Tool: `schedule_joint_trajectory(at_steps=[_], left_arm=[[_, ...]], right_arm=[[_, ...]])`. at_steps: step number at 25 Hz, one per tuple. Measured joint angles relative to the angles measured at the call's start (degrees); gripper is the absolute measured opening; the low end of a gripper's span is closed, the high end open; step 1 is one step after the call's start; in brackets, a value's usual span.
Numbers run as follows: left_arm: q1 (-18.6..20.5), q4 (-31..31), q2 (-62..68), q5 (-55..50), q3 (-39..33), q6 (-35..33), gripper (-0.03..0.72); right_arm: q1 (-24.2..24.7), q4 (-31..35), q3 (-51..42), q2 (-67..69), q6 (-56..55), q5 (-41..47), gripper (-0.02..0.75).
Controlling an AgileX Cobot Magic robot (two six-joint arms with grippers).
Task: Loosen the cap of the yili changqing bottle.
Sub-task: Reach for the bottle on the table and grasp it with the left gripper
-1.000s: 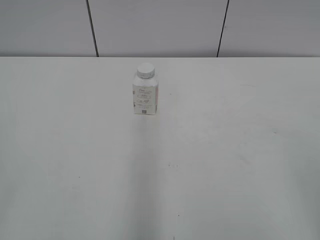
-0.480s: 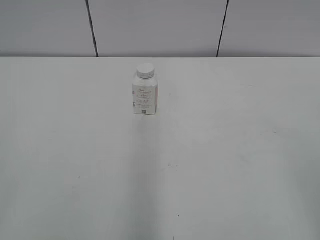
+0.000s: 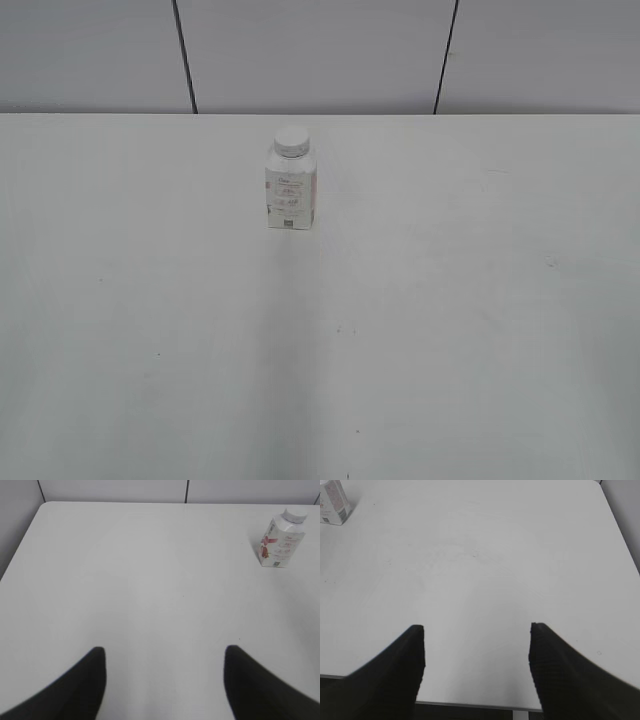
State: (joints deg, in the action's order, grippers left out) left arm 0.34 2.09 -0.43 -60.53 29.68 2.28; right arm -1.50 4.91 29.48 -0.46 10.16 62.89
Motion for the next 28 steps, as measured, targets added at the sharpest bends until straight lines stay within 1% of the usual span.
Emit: schedule_joint_trajectory(at_steps=[2,6,8,10,13,18,24,28], left_arm=[[0.0,0.0,0.0,0.1,0.0,0.0,0.506],[0.0,0.0,0.0,1.1,0.5,0.0,0.541],[0.0,0.3,0.4,3.4,1.1,0.0,0.545],[0.0,2.0,0.7,7.0,0.9,0.0,0.545],[0.0,3.9,0.7,14.5,-0.9,0.0,0.545],[0.0,4.3,1.5,25.7,-6.8,0.0,0.545],[0.0,4.7,6.1,32.2,-7.4,-0.1,0.545],[0.0,5.8,10.4,42.8,-9.5,-0.2,0.540]], right_arm=[[0.0,0.0,0.0,0.0,0.0,0.0,0.519],[0.0,0.0,0.0,0.0,0.0,0.0,0.519],[0.0,0.0,0.0,0.0,0.0,0.0,0.519],[0.0,0.0,0.0,0.0,0.0,0.0,0.519],[0.0,0.0,0.0,0.0,0.0,0.0,0.519],[0.0,0.0,0.0,0.0,0.0,0.0,0.518],[0.0,0.0,0.0,0.0,0.0,0.0,0.519],[0.0,0.0,0.0,0.0,0.0,0.0,0.519]])
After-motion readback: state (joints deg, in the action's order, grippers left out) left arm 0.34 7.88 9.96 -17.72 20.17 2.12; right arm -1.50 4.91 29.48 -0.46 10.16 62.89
